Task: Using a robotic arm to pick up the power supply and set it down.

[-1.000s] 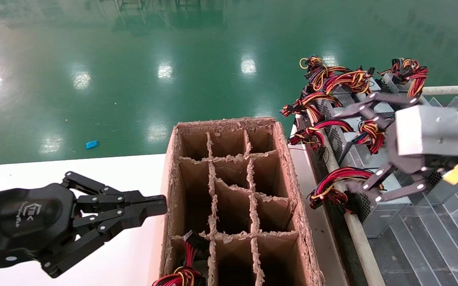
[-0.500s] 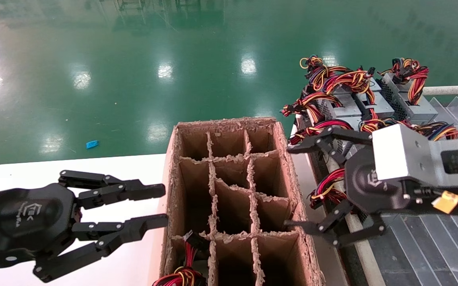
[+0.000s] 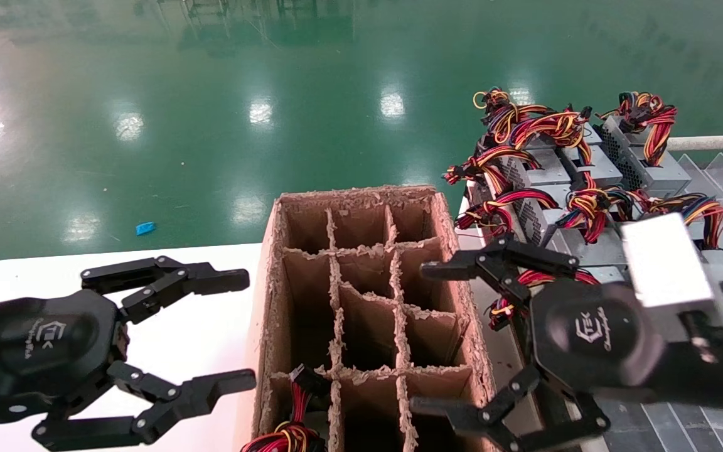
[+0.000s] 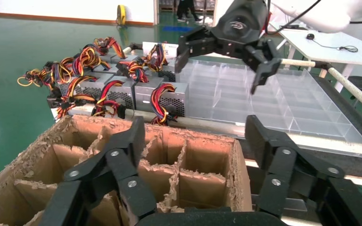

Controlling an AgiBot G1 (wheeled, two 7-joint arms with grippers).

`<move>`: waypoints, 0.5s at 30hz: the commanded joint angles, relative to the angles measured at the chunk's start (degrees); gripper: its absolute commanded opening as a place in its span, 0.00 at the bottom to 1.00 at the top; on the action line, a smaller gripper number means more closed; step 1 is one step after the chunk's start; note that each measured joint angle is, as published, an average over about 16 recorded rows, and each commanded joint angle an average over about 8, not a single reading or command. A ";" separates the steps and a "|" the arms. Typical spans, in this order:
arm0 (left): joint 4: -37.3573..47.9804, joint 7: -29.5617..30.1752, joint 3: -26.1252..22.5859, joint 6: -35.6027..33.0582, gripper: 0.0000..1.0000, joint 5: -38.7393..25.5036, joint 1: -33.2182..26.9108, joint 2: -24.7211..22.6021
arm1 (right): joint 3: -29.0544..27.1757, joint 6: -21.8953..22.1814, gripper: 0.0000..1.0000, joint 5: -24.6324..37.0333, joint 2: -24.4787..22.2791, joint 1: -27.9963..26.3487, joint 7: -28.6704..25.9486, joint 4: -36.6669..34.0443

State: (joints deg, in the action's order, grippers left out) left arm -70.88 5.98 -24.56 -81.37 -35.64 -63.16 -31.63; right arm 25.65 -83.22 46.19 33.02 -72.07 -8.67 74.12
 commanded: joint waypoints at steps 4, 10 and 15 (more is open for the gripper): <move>0.00 0.00 0.00 0.00 1.00 0.00 0.00 0.00 | -6.10 -1.57 1.00 -2.74 1.27 6.65 -1.32 -0.34; 0.01 0.00 0.01 0.01 1.00 0.00 0.01 0.00 | -11.18 -2.82 1.00 -5.00 2.32 12.34 -2.33 -0.65; 0.01 0.00 0.01 0.02 1.00 0.00 0.02 0.00 | -12.03 -3.07 1.00 -5.48 2.52 13.31 -2.46 -0.72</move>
State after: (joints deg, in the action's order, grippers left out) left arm -70.87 5.97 -24.55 -81.35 -35.64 -63.14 -31.63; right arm 14.22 -86.13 41.00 35.41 -59.44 -11.04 73.44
